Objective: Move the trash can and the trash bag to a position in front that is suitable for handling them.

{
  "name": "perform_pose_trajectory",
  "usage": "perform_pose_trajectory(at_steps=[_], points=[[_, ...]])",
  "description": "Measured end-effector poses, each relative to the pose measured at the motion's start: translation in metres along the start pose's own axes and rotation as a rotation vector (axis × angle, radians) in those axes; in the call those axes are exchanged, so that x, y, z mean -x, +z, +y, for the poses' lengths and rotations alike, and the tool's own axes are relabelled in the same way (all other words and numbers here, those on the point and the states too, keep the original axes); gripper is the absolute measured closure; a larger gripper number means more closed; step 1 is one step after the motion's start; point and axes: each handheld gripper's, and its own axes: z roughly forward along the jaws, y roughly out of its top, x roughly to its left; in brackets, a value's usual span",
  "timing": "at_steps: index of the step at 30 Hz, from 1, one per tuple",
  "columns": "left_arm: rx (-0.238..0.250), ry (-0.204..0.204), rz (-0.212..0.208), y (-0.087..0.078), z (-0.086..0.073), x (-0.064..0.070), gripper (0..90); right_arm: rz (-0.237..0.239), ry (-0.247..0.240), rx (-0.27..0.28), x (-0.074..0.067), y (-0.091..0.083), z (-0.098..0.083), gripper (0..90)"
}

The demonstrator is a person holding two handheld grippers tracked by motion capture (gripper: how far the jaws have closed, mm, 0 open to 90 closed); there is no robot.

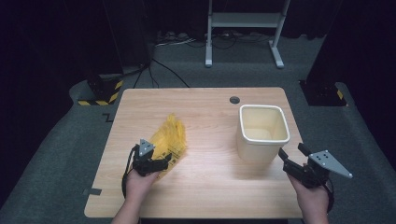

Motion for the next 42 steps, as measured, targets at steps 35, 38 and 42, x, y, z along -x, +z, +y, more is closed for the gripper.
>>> perform_pose_trajectory(at_steps=[35,38,42], points=[[0.025,-0.020,-0.014,-0.006,0.000,-0.005,15.7,-0.123,0.059,-0.104,0.008,0.055,0.031,72.1],[0.029,-0.019,-0.016,-0.006,0.001,-0.004,15.7,-0.133,0.059,-0.107,0.010,0.056,0.030,74.0],[0.026,-0.016,-0.017,-0.005,0.000,-0.003,15.7,-0.140,0.061,-0.112,0.011,0.056,0.031,75.7]])
